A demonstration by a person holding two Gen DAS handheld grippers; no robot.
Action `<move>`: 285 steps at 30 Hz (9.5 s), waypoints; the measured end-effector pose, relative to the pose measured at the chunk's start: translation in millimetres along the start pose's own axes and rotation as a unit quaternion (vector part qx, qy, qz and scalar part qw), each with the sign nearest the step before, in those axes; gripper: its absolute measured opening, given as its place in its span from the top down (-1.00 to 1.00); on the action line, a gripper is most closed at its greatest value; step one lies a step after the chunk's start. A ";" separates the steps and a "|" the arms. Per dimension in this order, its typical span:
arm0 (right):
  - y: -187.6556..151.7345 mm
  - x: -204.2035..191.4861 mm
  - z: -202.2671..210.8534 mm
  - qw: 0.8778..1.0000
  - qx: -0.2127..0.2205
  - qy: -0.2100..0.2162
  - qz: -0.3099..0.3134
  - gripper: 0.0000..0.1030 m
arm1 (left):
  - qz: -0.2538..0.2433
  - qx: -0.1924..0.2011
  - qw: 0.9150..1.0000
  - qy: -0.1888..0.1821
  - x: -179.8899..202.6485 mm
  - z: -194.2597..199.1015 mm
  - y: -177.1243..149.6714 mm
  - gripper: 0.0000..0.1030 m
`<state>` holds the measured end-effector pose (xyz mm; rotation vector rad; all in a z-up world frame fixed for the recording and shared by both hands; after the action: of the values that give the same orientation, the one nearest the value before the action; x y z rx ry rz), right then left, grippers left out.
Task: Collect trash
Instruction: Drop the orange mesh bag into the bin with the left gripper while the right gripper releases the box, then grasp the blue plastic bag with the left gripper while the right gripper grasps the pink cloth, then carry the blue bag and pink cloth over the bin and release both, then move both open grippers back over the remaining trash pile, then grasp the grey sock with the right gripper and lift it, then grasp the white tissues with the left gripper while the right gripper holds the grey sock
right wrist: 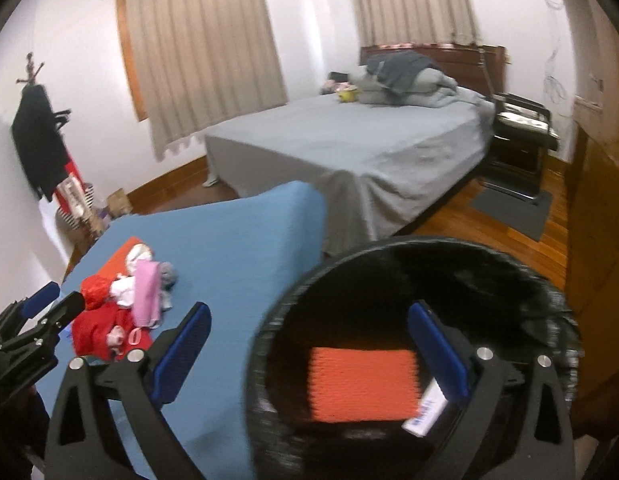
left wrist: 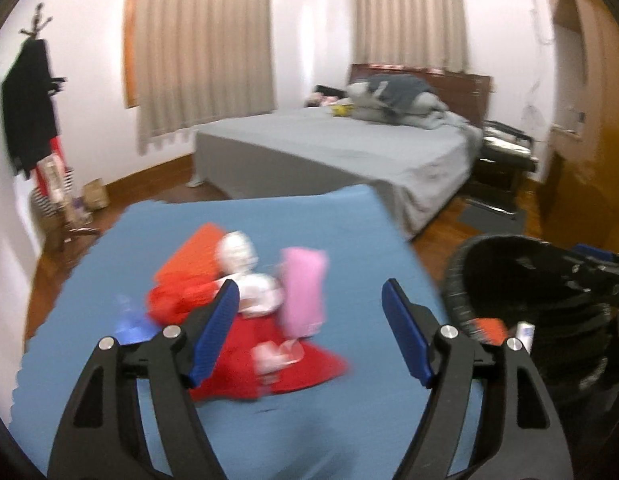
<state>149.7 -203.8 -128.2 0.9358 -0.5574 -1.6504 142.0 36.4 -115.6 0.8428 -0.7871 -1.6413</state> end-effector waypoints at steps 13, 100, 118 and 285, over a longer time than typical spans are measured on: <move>-28.5 -107.9 -57.3 0.995 -0.025 0.050 0.078 -0.88 | 0.061 -0.037 0.991 0.113 -110.8 0.9 -43.9 -0.33; 5.9 -20.2 10.3 0.996 -0.012 0.075 0.039 0.72 | 0.028 0.071 0.994 -0.078 12.0 17.6 26.8 0.81; 3.6 76.1 23.3 1.000 -0.004 -0.022 -0.011 0.72 | -0.010 0.053 0.978 -0.201 122.9 -22.6 42.0 0.81; 4.4 -44.0 -21.0 0.995 -0.021 0.097 0.026 0.21 | 0.039 0.046 0.998 -0.034 -11.8 -5.8 9.8 0.46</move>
<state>172.9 -160.9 -124.1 1.0301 -0.4102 -1.4991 153.9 45.5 -108.9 0.8142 -0.9378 -1.5819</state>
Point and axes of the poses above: each gripper's, at about its wrist camera, not at the fingertips, and z roughly against the way its jaws point, x to its right, y to its top, the point moved 3 cm from there along -z, roughly the way its jaws point, and after that the axes turned 8 degrees about -z, right-handed, at the moved point
